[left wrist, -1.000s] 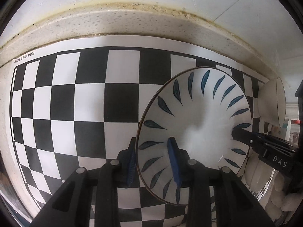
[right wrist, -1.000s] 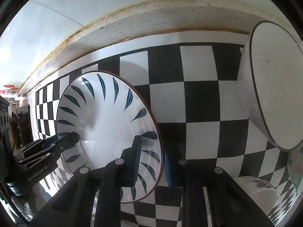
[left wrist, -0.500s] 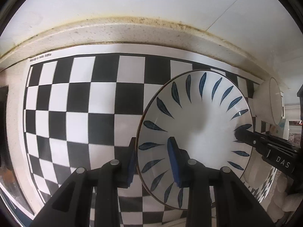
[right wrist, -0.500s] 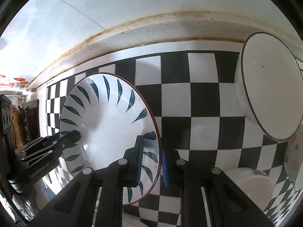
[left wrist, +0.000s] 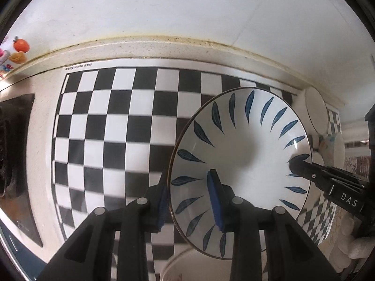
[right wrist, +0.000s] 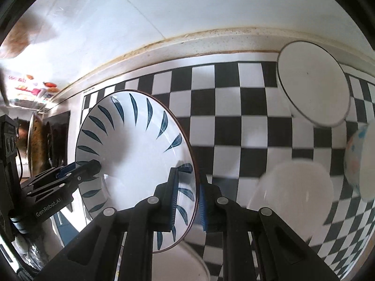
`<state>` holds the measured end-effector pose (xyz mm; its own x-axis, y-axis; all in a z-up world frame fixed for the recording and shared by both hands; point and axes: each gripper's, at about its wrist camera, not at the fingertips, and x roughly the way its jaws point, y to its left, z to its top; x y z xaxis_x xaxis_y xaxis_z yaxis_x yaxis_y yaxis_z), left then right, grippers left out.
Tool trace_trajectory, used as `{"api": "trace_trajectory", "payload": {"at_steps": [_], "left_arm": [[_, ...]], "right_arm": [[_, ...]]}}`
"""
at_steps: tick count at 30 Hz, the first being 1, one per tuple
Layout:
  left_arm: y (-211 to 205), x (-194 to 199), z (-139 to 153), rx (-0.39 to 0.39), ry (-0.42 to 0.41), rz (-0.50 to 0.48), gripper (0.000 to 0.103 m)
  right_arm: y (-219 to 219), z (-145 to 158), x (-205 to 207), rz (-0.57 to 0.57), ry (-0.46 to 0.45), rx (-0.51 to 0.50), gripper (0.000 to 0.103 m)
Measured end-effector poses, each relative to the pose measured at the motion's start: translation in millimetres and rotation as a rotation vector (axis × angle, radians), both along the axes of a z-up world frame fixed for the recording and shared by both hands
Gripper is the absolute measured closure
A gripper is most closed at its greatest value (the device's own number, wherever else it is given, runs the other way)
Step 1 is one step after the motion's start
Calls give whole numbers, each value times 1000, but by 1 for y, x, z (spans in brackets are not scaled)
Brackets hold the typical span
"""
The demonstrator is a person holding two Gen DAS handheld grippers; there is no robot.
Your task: Organize plates and bowls
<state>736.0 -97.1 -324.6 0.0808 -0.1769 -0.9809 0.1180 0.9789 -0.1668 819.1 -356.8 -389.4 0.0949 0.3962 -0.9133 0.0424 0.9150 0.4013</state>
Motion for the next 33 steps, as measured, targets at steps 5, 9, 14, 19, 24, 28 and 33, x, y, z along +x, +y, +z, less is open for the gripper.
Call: {"api": "trace_trajectory", "payload": {"at_steps": [5, 9, 14, 19, 24, 28, 33], "left_arm": [[0, -34, 15, 16, -18, -26, 74], [3, -63, 25, 12, -32, -37, 74], [3, -90, 36, 20, -42, -49, 74], [10, -111, 40, 9, -40, -39, 74], [13, -130, 35, 8, -31, -38, 74], [13, -146, 22, 15, -2, -38, 74], [13, -161, -4, 35, 57, -41, 74]], "right_arm": [[-6, 16, -38, 8, -20, 23, 86], [-12, 21, -65, 4, -29, 47, 86], [-3, 21, -99, 1, -33, 63, 86], [0, 18, -128, 7, -30, 71, 86], [3, 13, -148, 15, -20, 72, 86], [6, 3, -165, 34, 1, 57, 86], [13, -24, -181, 49, 56, 47, 86]]}}
